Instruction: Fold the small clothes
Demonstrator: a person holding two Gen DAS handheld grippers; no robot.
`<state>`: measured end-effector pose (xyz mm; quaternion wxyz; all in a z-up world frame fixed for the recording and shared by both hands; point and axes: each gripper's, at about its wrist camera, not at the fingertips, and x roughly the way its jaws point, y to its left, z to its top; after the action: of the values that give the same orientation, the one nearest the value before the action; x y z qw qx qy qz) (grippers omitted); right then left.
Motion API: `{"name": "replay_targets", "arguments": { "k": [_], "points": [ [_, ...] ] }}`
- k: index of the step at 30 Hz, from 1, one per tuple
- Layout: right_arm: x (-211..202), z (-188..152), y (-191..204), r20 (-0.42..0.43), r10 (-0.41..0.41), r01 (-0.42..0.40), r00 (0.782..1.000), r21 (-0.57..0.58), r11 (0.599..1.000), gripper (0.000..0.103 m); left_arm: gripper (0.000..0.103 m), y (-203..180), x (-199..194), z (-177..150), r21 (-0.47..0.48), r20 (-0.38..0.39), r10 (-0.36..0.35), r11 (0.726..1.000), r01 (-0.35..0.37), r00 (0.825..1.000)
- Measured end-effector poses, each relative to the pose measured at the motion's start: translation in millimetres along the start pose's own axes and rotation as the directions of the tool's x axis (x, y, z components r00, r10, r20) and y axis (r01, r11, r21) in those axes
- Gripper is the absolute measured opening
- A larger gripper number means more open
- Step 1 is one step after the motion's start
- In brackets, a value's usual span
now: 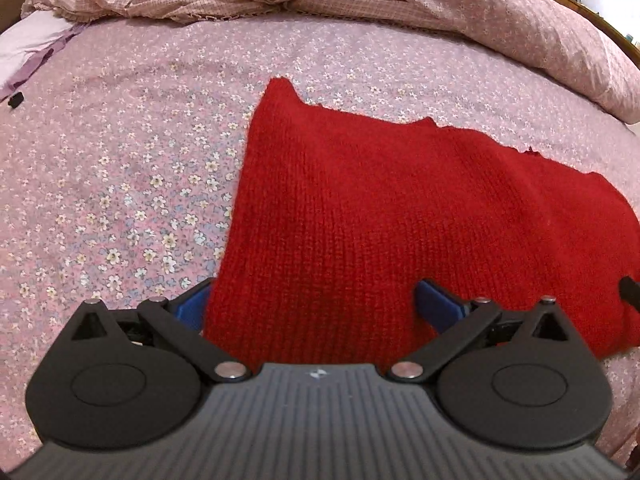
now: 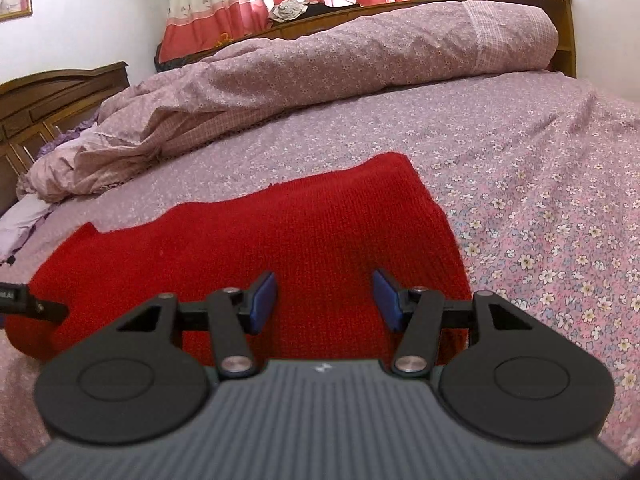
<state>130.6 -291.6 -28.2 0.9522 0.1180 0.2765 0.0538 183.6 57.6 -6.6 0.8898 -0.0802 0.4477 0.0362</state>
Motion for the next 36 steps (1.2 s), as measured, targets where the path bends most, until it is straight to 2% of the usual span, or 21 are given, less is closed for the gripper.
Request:
{"name": "replay_targets", "arguments": {
  "k": [6,10,15,19,29,31,36],
  "points": [
    [-17.4,8.8,-12.2,0.019,0.049,-0.051,0.999,0.131,0.99,0.059,0.103,-7.7,-18.3,0.4,0.075,0.037,0.067,0.995,-0.069,0.997],
    [-33.0,12.6,-14.7,0.05,0.031,-0.04,0.998,0.207,0.978,0.076,0.103,-9.7,-29.2,-1.6,0.109,0.057,0.087,0.99,-0.093,0.995],
    [-52.3,16.5,-18.9,0.076,0.042,-0.062,0.996,0.295,0.954,0.076,0.103,-5.0,-44.1,-2.8,0.1,0.076,0.084,0.991,-0.092,0.993],
    [-62.3,13.3,-14.9,0.079,0.015,-0.038,0.997,0.303,0.952,0.081,0.103,-1.9,-54.3,-3.9,0.09,0.096,0.077,0.992,-0.086,0.992],
    [-68.3,-2.6,-6.8,0.036,-0.02,0.007,0.999,0.332,0.943,0.082,0.103,4.6,-54.0,-8.1,0.083,0.105,0.087,0.992,-0.095,0.991],
    [-64.2,-7.1,-6.6,0.026,-0.018,0.007,1.0,0.367,0.93,0.082,0.103,8.9,-51.1,-8.6,0.066,0.101,0.086,0.994,-0.093,0.991],
    [-44.8,-17.2,-13.3,-0.029,0.029,-0.01,0.999,0.515,0.857,0.082,0.103,17.6,-41.9,-11.1,0.024,0.077,0.098,0.995,-0.1,0.992]
  ]
}}
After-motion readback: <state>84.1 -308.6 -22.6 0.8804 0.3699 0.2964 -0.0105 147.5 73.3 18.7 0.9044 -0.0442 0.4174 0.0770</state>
